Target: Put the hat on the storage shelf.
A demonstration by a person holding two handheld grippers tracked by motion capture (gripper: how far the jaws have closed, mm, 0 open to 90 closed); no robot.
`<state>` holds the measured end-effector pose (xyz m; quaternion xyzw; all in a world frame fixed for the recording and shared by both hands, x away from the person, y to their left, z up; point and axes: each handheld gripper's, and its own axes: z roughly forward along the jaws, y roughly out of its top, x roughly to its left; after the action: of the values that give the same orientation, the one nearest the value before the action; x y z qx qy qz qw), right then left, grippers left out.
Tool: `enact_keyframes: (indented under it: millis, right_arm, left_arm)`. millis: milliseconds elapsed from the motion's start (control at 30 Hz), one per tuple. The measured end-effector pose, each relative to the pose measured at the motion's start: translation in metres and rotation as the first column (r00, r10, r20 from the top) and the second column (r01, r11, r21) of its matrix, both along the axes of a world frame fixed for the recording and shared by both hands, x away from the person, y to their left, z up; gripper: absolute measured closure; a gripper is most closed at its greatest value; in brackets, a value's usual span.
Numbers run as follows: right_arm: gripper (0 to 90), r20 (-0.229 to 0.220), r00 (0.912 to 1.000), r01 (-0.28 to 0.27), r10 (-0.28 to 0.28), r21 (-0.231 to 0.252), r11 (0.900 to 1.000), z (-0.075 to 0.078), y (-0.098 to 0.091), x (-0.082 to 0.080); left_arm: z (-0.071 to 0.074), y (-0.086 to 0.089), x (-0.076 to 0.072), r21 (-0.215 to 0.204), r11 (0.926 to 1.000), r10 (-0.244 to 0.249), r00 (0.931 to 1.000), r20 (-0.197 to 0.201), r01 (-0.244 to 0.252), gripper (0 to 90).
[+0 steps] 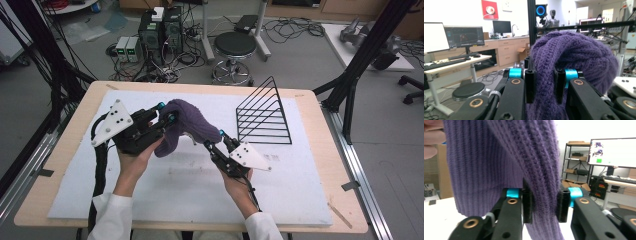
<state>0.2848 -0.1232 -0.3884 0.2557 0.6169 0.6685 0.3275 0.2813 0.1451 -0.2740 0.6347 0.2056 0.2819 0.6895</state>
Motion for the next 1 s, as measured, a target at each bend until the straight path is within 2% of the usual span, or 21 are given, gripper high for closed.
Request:
enact_keyframes:
  millis: [100,267,400,500,600,700,733,800,833,900,1000]
  right_arm:
    - [77.0,-0.008,1.0,0.0,0.0,-0.006,1.0,0.006,-0.012,0.005]
    - [78.5,-0.015,0.999,0.043,-0.042,0.034,0.9985,0.016,-0.031,0.006]
    - [79.3,-0.028,0.9982,0.054,-0.053,0.049,0.9973,0.021,-0.039,0.003]
    - [79.5,-0.057,0.9964,0.065,-0.063,0.029,0.9975,0.025,-0.042,0.002]
    - [79.4,-0.062,0.9954,0.074,-0.072,0.02,0.9971,0.029,-0.044,0.003]
    - [79.4,-0.08,0.9938,0.079,-0.078,0.009,0.9969,0.034,-0.045,0.004]
    - [79.4,-0.072,0.9942,0.081,-0.08,0.005,0.9967,0.036,-0.047,0.006]
    - [79.4,-0.084,0.9933,0.08,-0.08,0.007,0.9967,0.037,-0.048,0.007]
    - [79.4,-0.086,0.9923,0.089,-0.089,-0.004,0.996,0.041,-0.052,0.011]
    - [79.4,-0.092,0.9905,0.102,-0.102,-0.008,0.9948,0.045,-0.057,0.014]
    - [79.4,-0.097,0.9877,0.123,-0.123,-0.005,0.9924,0.054,-0.065,0.019]
  left_arm:
    - [-0.002,-0.001,0.003,0.011,0.9999,0.012,0.9999,-0.003,-0.012,78.0]
    - [-0.003,-0.001,0.005,0.029,0.9994,0.02,0.9998,-0.005,-0.02,78.0]
    - [-0.004,-0.003,0.008,0.035,0.9991,0.025,0.9996,-0.013,-0.025,78.0]
    - [-0.003,-0.005,0.01,0.04,0.9986,0.035,0.9993,-0.015,-0.035,78.0]
    - [-0.002,-0.006,0.014,0.038,0.9984,0.043,0.9989,-0.02,-0.042,78.0]
    - [0.0,-0.007,0.019,0.014,0.9993,0.035,0.9988,-0.034,-0.035,78.0]
    - [0.001,-0.009,0.023,-0.009,0.9998,0.019,0.999,-0.041,-0.019,78.0]
    - [0.002,-0.01,0.025,-0.007,0.9997,0.021,0.9989,-0.041,-0.022,78.0]
    - [0.004,-0.015,0.029,0.011,0.9997,0.024,0.9989,-0.039,-0.023,78.0]
    - [0.008,-0.02,0.033,0.021,0.9996,0.021,0.9991,-0.036,-0.021,78.0]
    - [0.013,-0.026,0.037,0.022,0.9996,0.017,0.9993,-0.034,-0.016,78.0]
